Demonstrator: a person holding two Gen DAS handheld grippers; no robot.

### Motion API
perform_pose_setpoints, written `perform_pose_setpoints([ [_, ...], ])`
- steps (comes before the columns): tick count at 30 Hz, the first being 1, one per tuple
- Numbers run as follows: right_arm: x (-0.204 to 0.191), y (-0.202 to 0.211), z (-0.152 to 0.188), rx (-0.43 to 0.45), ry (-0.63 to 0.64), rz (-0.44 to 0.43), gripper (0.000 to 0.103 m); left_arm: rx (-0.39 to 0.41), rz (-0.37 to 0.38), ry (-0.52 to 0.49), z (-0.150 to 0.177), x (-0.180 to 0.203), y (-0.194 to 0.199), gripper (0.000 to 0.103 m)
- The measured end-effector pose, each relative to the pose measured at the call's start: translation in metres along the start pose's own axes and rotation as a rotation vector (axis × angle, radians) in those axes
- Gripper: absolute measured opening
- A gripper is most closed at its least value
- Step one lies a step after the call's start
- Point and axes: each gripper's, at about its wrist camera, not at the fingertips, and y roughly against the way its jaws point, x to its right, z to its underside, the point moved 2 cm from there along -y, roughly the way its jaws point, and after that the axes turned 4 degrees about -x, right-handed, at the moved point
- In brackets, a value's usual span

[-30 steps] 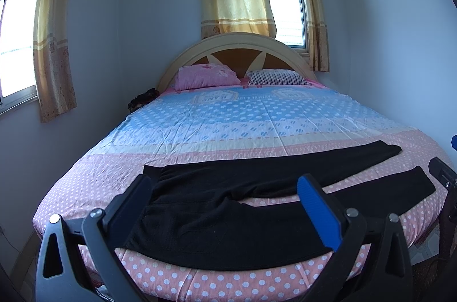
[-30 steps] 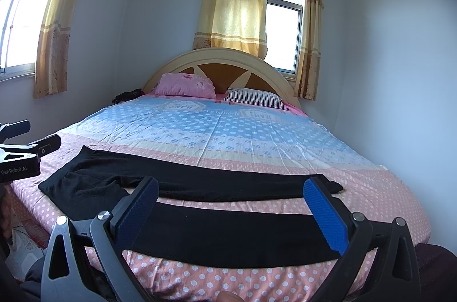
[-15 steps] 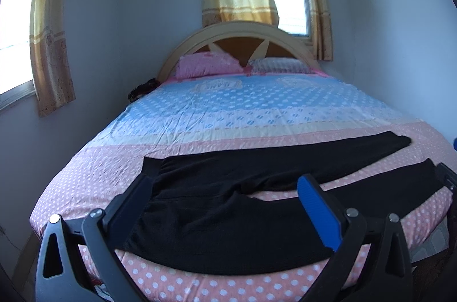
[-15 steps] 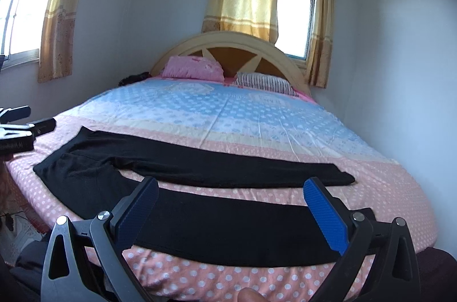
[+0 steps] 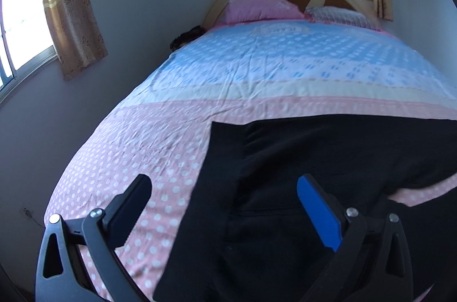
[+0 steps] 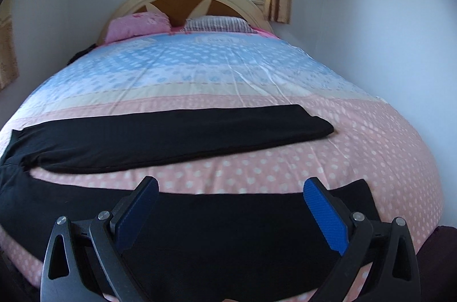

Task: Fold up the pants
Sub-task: 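Lower both tools onto the black pants' waistband and close both grippers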

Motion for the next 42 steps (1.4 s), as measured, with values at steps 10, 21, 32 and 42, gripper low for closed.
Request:
perform_pose_setpoints([
  [10, 0.031, -0.053, -0.045, -0.049, -0.022, 0.031, 0.102, -0.050, -0.041, -0.065, -0.026, 0.003, -0.043, 0.103],
  [21, 0.096, -0.128, -0.092, -0.160, -0.093, 0.095, 0.097, -0.141, -0.032, -0.075, -0.056, -0.006, -0.102, 0.103],
  [32, 0.152, -0.191, -0.105, -0.274, -0.256, 0.074, 0.080, -0.193, 0.034, -0.082, -0.063, -0.017, -0.132, 0.102],
  [42, 0.164, -0.220, -0.117, -0.311, -0.230, 0.079, 0.080, -0.246, 0.193, -0.086, -0.064, -0.006, -0.150, 0.064],
])
